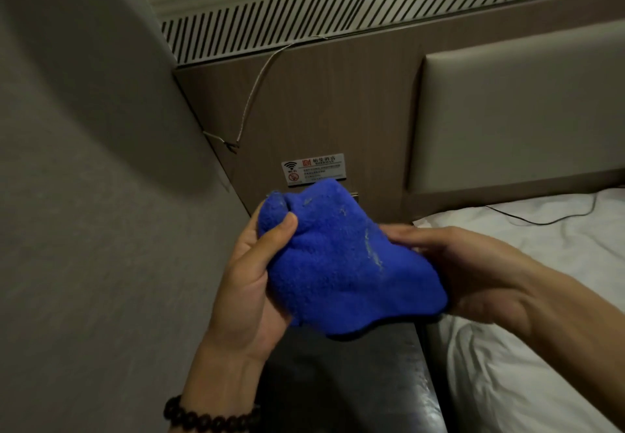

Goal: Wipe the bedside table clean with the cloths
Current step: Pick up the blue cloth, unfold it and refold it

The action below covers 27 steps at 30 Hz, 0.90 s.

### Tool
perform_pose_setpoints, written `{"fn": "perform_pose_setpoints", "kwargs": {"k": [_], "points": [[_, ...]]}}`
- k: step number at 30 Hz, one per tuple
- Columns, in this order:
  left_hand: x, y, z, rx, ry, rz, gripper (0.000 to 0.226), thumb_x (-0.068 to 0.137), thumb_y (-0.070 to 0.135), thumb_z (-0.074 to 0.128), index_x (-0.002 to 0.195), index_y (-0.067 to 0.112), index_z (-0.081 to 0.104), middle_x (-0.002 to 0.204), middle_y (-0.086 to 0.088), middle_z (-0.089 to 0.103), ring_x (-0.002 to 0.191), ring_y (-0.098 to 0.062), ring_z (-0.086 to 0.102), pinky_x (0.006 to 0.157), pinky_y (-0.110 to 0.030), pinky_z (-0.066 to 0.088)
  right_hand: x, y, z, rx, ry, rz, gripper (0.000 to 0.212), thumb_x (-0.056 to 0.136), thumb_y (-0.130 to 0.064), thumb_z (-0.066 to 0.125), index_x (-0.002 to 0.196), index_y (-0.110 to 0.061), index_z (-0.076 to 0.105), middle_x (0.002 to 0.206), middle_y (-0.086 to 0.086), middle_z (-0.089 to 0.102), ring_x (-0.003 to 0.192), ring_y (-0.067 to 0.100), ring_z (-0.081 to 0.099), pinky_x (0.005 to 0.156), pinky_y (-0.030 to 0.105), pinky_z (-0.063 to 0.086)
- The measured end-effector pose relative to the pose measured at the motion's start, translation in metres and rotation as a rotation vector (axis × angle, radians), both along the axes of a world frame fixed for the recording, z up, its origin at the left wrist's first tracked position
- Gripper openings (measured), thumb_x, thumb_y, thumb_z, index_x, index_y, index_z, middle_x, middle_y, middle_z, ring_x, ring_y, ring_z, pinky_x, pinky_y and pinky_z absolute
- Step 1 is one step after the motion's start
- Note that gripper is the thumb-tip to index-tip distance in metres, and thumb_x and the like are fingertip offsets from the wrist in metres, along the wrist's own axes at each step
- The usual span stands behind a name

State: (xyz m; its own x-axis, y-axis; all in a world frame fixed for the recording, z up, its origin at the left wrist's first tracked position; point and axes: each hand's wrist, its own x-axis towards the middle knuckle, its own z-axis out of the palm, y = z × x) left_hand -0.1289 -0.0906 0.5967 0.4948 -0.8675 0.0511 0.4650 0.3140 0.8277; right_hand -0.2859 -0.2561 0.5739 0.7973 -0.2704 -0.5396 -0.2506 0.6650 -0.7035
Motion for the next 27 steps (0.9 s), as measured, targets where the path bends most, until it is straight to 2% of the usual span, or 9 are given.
{"fn": "perform_pose_setpoints", "kwargs": {"k": [3, 6, 10, 14, 17, 20, 23, 25, 27], "points": [[0.009, 0.003, 0.006, 0.027, -0.068, 0.007, 0.040, 0.077, 0.020, 0.066, 0.117, 0.012, 0.064, 0.115, -0.012, 0.068, 0.108, -0.028, 0.065, 0.081, -0.034, 0.055, -0.005, -0.005, 0.011, 0.050, -0.147, -0.118, 0.060, 0.058, -0.013, 0.086, 0.115, -0.029, 0.076, 0.120, 0.007, 0.073, 0.102, 0.024, 0.073, 0.086, 0.041, 0.060], [0.010, 0.006, 0.012, -0.043, -0.086, -0.027, 0.029, 0.078, 0.013, 0.065, 0.106, 0.017, 0.071, 0.106, -0.007, 0.072, 0.102, -0.024, 0.068, 0.081, -0.034, 0.055, -0.003, -0.002, 0.013, 0.183, -0.054, -0.056, 0.046, 0.071, -0.037, 0.085, 0.107, -0.009, 0.078, 0.111, 0.018, 0.074, 0.094, 0.031, 0.073, 0.095, 0.041, 0.052], [0.000, 0.004, 0.021, -0.120, -0.090, -0.114, 0.030, 0.079, 0.017, 0.069, 0.109, 0.014, 0.068, 0.104, -0.007, 0.071, 0.101, -0.023, 0.068, 0.083, -0.033, 0.054, 0.000, 0.016, 0.006, 0.254, 0.009, -0.031, 0.068, 0.071, -0.045, 0.085, 0.121, -0.002, 0.069, 0.127, 0.020, 0.067, 0.120, 0.035, 0.061, 0.115, 0.045, 0.036], [-0.004, 0.007, 0.029, -0.129, -0.112, -0.123, 0.030, 0.078, 0.019, 0.069, 0.108, 0.016, 0.069, 0.104, -0.005, 0.072, 0.100, -0.022, 0.068, 0.083, -0.033, 0.054, -0.007, 0.018, 0.016, 0.213, -0.111, 0.009, 0.048, 0.041, -0.015, 0.094, 0.084, -0.011, 0.074, 0.087, 0.009, 0.068, 0.076, 0.025, 0.063, 0.080, 0.036, 0.050], [0.000, 0.012, 0.034, -0.112, -0.139, -0.093, 0.032, 0.079, 0.017, 0.069, 0.110, 0.014, 0.067, 0.106, -0.007, 0.071, 0.102, -0.024, 0.067, 0.084, -0.035, 0.054, -0.015, 0.013, 0.027, 0.179, -0.238, -0.015, 0.046, 0.041, -0.008, 0.095, 0.083, -0.009, 0.077, 0.088, 0.010, 0.075, 0.078, 0.025, 0.072, 0.074, 0.034, 0.057], [0.006, 0.016, 0.038, -0.062, -0.217, -0.033, 0.030, 0.085, 0.013, 0.063, 0.115, 0.011, 0.063, 0.113, -0.012, 0.068, 0.107, -0.028, 0.064, 0.086, -0.036, 0.053, -0.019, 0.009, 0.039, -0.116, -0.307, -0.154, 0.053, 0.053, -0.017, 0.093, 0.104, -0.011, 0.079, 0.108, 0.013, 0.076, 0.094, 0.026, 0.076, 0.071, 0.034, 0.060], [0.010, 0.020, 0.039, -0.015, -0.283, 0.044, 0.035, 0.084, 0.014, 0.066, 0.118, 0.009, 0.061, 0.122, -0.016, 0.065, 0.114, -0.030, 0.062, 0.084, -0.034, 0.054, -0.025, 0.001, 0.050, -0.500, -0.413, -0.371, 0.073, 0.066, -0.025, 0.085, 0.134, -0.023, 0.060, 0.104, 0.016, 0.077, 0.092, 0.027, 0.076, 0.070, 0.029, 0.060], [0.010, 0.024, 0.038, -0.016, -0.318, 0.102, 0.033, 0.081, 0.017, 0.067, 0.113, 0.010, 0.063, 0.120, -0.014, 0.066, 0.113, -0.029, 0.063, 0.083, -0.032, 0.055, -0.031, -0.001, 0.058, -0.659, -0.535, -0.366, 0.071, 0.072, -0.028, 0.082, 0.137, -0.035, 0.056, 0.102, 0.017, 0.077, 0.095, 0.027, 0.075, 0.075, 0.028, 0.060], [0.012, 0.027, 0.037, -0.012, -0.360, 0.166, 0.028, 0.080, 0.017, 0.070, 0.107, 0.013, 0.065, 0.113, -0.011, 0.069, 0.109, -0.027, 0.065, 0.081, -0.031, 0.056, -0.034, -0.001, 0.061, -0.850, -0.587, -0.321, 0.051, 0.079, -0.033, 0.078, 0.129, -0.030, 0.067, 0.104, 0.013, 0.077, 0.099, 0.026, 0.074, 0.080, 0.024, 0.058]]}}
